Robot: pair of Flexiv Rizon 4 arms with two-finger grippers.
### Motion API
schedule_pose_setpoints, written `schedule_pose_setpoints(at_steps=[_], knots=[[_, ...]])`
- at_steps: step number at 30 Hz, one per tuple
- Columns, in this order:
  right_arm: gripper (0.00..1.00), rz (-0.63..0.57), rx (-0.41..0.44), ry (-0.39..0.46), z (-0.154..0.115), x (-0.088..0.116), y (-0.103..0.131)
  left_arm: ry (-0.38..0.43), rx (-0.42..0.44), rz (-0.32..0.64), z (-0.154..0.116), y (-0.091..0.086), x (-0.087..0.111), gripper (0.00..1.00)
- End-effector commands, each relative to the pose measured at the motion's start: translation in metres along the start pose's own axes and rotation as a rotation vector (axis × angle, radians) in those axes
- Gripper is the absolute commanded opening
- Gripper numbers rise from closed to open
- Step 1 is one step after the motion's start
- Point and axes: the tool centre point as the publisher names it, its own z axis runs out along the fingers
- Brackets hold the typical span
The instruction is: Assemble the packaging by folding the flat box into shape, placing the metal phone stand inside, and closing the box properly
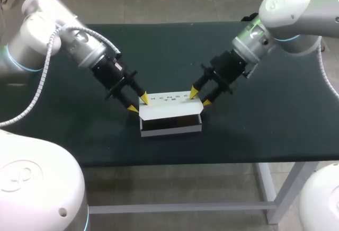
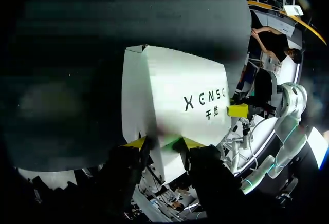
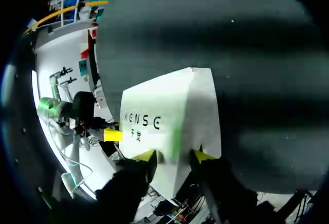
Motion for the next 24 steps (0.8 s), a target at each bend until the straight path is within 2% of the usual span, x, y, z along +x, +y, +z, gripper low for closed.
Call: schedule_pose_setpoints(at_steps=[1,24], knots=[[0.47,0.001,0.016,0.005,0.0029,0.0055,0.0013,-0.007,-0.002,-0.004,0.0022,0.0024,0.0066,0.42],[0.47,0.022,0.061,0.028,0.0059,0.0111,-0.0035,0.011,-0.052,-0.029,0.0026,0.0060,0.0040,0.42]])
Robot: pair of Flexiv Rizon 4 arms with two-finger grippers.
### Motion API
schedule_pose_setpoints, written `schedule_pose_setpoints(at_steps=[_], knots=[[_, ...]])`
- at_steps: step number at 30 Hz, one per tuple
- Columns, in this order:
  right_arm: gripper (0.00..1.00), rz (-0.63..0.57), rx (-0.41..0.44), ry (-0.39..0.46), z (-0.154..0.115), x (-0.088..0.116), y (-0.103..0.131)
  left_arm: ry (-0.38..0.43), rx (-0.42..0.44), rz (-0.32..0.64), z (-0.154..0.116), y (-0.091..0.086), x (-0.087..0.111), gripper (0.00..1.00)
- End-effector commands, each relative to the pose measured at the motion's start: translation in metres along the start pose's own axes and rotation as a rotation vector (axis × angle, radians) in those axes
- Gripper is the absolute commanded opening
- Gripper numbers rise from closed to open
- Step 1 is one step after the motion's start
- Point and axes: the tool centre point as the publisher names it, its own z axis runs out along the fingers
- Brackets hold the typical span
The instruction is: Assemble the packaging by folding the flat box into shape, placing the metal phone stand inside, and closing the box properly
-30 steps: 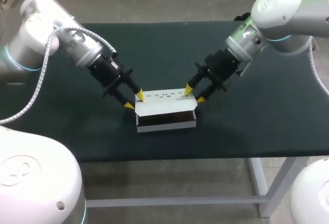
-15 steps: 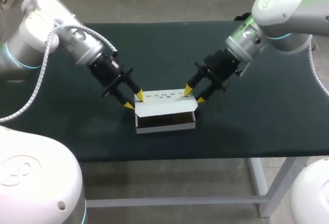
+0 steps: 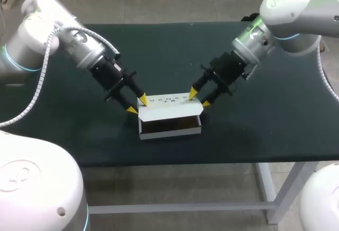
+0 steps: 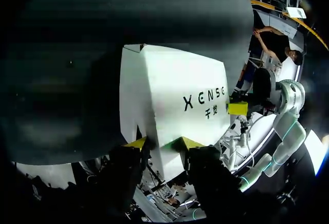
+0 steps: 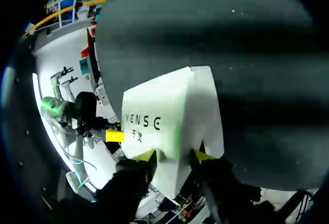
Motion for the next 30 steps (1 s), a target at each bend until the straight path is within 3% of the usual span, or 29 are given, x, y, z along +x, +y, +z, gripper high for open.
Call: schedule_pose_setpoints(at_steps=[1,30], knots=[[0.47,-0.001,0.017,0.000,0.0030,0.0086,0.0022,-0.004,-0.013,-0.002,0.0031,-0.0045,0.0051,0.42],[0.47,0.012,0.058,0.027,0.0011,0.0143,0.0033,-0.011,-0.053,-0.043,-0.0032,-0.0061,0.0049,0.40]])
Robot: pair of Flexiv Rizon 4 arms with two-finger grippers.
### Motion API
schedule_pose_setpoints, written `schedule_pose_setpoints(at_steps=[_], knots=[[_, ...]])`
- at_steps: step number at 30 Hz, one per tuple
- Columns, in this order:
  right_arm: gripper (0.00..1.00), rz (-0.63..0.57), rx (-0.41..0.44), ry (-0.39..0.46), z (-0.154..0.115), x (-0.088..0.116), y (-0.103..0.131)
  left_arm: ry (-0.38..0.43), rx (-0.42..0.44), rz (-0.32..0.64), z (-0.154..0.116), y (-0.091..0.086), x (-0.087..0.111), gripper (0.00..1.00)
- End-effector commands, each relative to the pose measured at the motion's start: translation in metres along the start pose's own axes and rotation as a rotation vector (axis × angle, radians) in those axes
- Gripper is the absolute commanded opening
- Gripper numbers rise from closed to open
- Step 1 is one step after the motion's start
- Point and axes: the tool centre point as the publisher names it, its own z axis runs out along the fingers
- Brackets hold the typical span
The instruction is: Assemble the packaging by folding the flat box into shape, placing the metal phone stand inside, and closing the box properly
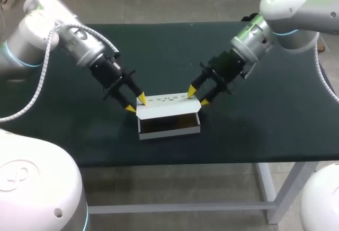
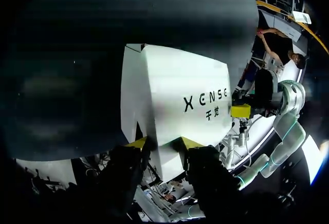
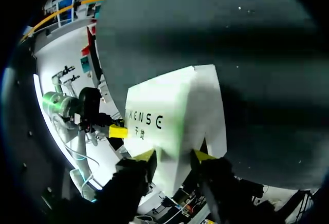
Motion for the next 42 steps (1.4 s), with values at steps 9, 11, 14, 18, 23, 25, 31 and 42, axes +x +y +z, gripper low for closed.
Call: schedule_pose_setpoints(at_steps=[9,11,14,18,23,25,31,42], knots=[[0.47,0.006,0.022,0.016,0.000,0.006,0.006,-0.010,-0.009,-0.012,-0.003,-0.004,0.010,0.39],[0.47,0.008,0.026,0.020,-0.001,0.006,0.007,-0.008,-0.010,-0.014,-0.004,-0.005,0.010,0.39],[0.47,0.010,0.031,0.025,-0.001,0.007,0.009,-0.006,-0.013,-0.019,-0.006,-0.006,0.011,0.39],[0.47,0.012,0.033,0.027,-0.002,0.008,0.010,-0.002,-0.015,-0.024,-0.008,-0.008,0.011,0.39],[0.47,0.013,0.036,0.031,-0.003,0.010,0.010,-0.001,-0.015,-0.030,-0.011,-0.008,0.011,0.39],[0.47,0.014,0.037,0.032,-0.003,0.011,0.010,-0.004,-0.013,-0.033,-0.012,-0.007,0.011,0.39],[0.47,0.017,0.043,0.039,-0.004,0.011,0.011,-0.006,-0.014,-0.044,-0.013,-0.007,0.010,0.40],[0.47,0.024,0.048,0.050,-0.005,0.011,0.012,-0.013,-0.021,-0.054,-0.015,-0.006,0.013,0.40]])
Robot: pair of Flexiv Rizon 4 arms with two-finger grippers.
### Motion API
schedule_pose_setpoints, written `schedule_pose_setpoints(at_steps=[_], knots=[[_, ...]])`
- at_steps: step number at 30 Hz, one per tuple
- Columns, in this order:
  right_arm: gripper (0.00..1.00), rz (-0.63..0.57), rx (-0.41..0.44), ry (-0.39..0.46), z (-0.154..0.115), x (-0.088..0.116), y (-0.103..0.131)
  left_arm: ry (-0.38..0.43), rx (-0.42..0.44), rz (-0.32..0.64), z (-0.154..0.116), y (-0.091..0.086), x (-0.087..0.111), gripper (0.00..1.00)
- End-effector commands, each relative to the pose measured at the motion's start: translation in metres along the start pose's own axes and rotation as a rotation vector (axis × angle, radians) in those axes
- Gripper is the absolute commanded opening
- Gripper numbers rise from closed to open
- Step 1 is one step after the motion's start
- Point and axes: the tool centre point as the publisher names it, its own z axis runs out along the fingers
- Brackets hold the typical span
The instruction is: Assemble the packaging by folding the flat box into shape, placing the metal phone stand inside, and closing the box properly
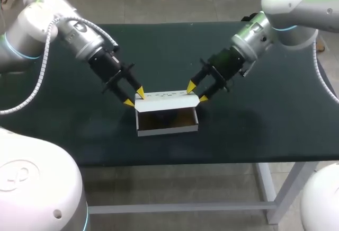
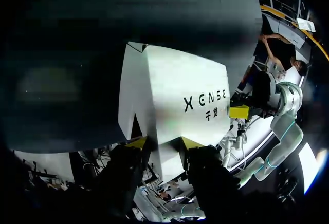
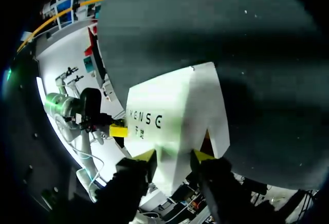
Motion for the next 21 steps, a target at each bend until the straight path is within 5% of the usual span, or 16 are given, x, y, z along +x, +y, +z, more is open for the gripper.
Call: schedule_pose_setpoints(at_steps=[1,21], knots=[[0.47,0.003,0.011,0.003,0.0013,0.0025,0.0034,-0.007,-0.010,-0.004,0.0010,-0.0018,0.0052,0.40],[0.47,0.044,0.030,0.028,0.0008,-0.0008,0.0081,0.017,-0.037,-0.040,0.0010,-0.0072,0.0023,0.40]])
